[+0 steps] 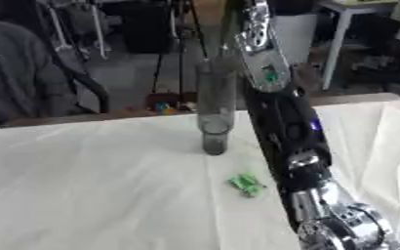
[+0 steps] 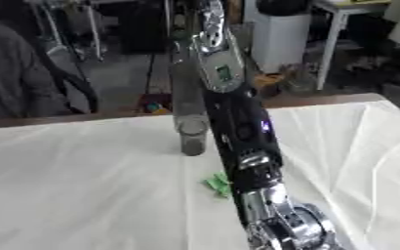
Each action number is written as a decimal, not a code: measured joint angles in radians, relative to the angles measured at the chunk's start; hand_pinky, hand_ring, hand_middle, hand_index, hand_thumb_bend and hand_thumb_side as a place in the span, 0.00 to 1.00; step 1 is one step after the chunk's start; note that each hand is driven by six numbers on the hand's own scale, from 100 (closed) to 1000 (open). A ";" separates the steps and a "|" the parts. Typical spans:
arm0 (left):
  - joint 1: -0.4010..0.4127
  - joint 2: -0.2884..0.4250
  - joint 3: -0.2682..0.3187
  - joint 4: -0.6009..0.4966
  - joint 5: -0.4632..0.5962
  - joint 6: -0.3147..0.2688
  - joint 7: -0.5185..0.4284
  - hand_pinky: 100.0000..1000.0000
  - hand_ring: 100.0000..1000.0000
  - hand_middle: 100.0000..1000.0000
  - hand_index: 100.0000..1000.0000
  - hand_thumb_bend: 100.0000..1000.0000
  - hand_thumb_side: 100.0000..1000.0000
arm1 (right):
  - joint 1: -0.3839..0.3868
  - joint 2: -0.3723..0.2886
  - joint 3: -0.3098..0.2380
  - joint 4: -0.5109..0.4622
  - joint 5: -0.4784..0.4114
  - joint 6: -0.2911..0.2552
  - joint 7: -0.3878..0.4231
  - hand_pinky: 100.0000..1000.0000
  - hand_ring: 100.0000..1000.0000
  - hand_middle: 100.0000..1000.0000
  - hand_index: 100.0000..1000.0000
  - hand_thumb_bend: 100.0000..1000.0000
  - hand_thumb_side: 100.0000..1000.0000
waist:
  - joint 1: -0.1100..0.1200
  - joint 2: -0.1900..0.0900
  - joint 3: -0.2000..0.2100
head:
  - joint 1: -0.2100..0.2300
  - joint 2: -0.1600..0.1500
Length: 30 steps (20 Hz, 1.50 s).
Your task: Arrange flowers into the vase.
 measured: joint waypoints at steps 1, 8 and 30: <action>-0.001 -0.001 0.000 0.000 0.000 0.000 0.000 0.73 0.69 0.59 0.74 0.56 0.92 | 0.002 0.001 -0.003 0.000 0.014 0.001 -0.004 0.00 0.00 0.00 0.04 0.00 0.80 | 0.002 0.001 0.001 | -0.002 -0.002; -0.006 -0.002 -0.006 -0.001 0.000 -0.002 -0.003 0.73 0.69 0.59 0.74 0.56 0.92 | -0.001 0.002 -0.025 0.003 0.071 0.013 -0.030 0.00 0.00 0.00 0.05 0.00 0.80 | 0.013 0.012 0.026 | -0.020 -0.017; -0.028 -0.027 -0.012 -0.007 0.003 -0.002 -0.014 0.73 0.69 0.59 0.74 0.57 0.93 | -0.020 -0.049 -0.048 0.012 0.199 0.001 -0.041 0.00 0.00 0.00 0.03 0.00 0.81 | 0.032 0.052 0.106 | -0.084 -0.085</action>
